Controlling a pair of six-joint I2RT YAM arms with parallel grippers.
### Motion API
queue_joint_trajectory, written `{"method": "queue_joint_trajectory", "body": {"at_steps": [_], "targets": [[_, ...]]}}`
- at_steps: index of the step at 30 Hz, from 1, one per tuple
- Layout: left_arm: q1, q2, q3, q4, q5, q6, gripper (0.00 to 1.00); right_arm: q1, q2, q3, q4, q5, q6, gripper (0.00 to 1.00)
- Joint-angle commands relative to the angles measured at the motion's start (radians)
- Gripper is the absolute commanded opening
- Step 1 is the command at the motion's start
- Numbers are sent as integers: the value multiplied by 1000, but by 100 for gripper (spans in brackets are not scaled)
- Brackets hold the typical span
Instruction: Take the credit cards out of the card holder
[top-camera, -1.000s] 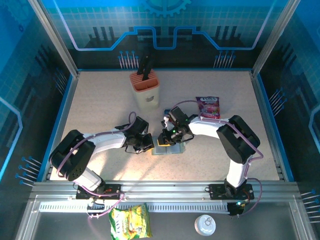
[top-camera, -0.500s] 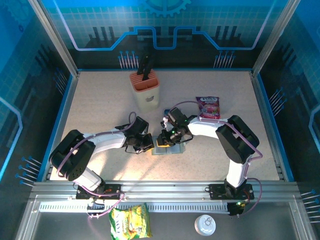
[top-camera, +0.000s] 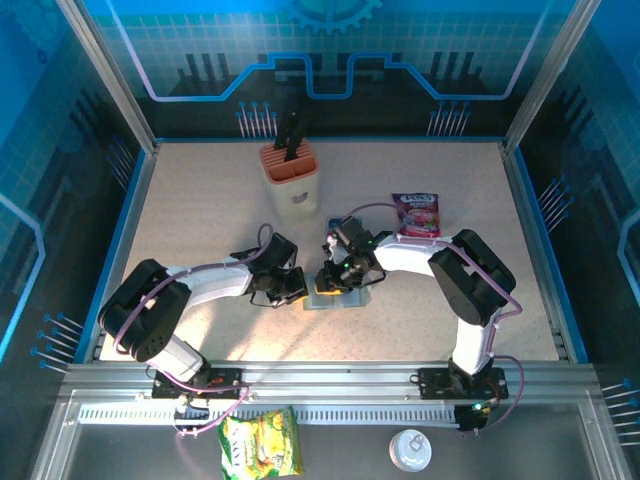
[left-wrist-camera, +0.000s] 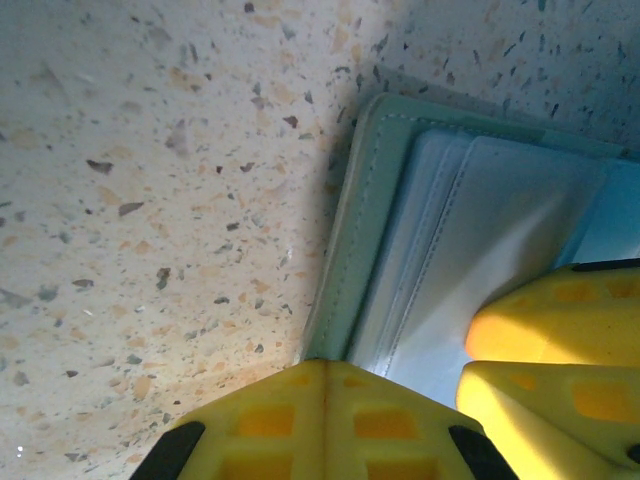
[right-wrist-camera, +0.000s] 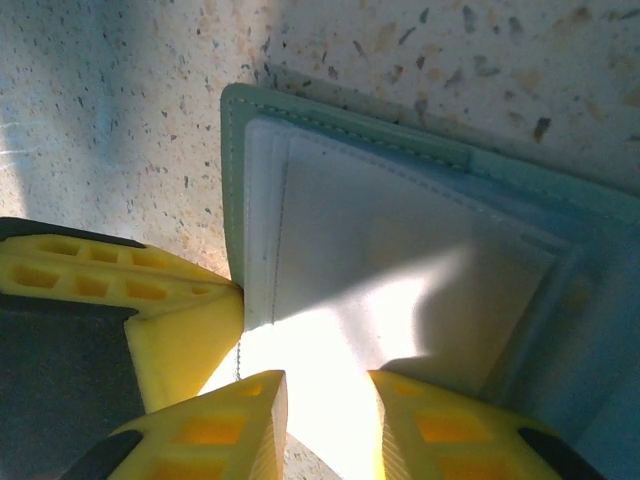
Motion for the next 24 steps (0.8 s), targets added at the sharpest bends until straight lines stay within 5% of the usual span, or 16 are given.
{"method": "queue_joint_trajectory", "body": {"at_steps": [1, 24], "targets": [[7, 15, -11, -36, -14, 27, 0, 12, -11, 8, -69, 58, -14, 28], [7, -21, 22, -59, -24, 30, 0, -28, -35, -22, -78, 18, -39, 28]]}}
